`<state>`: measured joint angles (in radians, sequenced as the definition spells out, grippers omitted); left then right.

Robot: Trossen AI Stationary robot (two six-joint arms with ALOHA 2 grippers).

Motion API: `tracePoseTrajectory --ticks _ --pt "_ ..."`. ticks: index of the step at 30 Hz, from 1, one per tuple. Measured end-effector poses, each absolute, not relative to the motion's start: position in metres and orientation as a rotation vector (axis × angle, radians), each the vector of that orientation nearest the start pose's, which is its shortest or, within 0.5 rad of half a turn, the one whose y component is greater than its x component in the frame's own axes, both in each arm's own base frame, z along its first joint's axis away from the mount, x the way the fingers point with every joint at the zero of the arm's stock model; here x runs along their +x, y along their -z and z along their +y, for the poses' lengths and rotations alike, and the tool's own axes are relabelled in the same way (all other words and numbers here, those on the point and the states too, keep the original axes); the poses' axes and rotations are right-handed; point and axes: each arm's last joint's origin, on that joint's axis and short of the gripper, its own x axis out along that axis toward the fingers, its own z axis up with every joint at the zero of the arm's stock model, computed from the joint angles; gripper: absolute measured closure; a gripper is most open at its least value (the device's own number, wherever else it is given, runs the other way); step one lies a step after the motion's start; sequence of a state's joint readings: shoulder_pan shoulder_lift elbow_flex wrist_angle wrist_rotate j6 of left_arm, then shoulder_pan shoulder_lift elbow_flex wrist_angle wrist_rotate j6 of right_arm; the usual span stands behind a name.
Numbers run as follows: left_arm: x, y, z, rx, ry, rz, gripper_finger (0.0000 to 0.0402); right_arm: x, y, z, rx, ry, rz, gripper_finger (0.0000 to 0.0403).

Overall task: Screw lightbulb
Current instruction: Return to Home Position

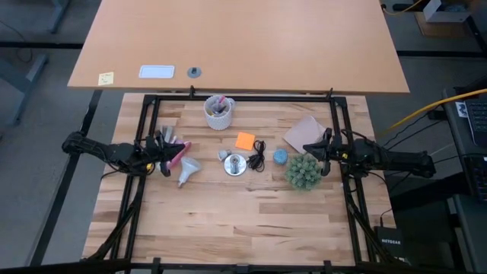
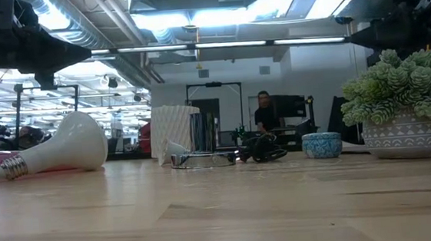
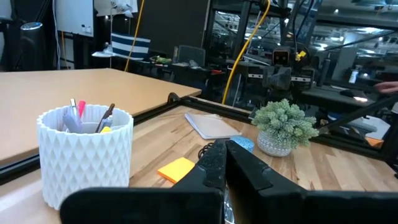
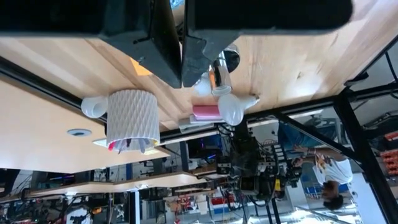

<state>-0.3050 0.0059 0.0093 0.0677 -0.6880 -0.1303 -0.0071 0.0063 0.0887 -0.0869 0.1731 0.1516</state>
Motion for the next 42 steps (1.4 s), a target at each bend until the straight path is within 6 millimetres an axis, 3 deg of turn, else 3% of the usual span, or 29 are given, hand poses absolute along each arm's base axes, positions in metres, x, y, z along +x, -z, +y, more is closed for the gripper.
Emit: tracePoseTrajectory --ticks 11,18,42 --pt "0.092 -0.1723 -0.0097 -0.163 -0.378 -0.088 0.0402 0.0915 -0.1849 -0.0057 0.151 0.182 -0.012 0.0384" --pt "0.092 -0.1723 -0.0097 -0.163 -0.378 -0.088 0.0402 0.0905 -0.1858 -0.0086 0.152 0.283 -0.031 0.0384" --pt "0.092 -0.1723 -0.0097 -0.163 -0.378 -0.088 0.0402 0.0905 -0.1854 -0.0086 0.151 0.284 -0.027 0.0384"
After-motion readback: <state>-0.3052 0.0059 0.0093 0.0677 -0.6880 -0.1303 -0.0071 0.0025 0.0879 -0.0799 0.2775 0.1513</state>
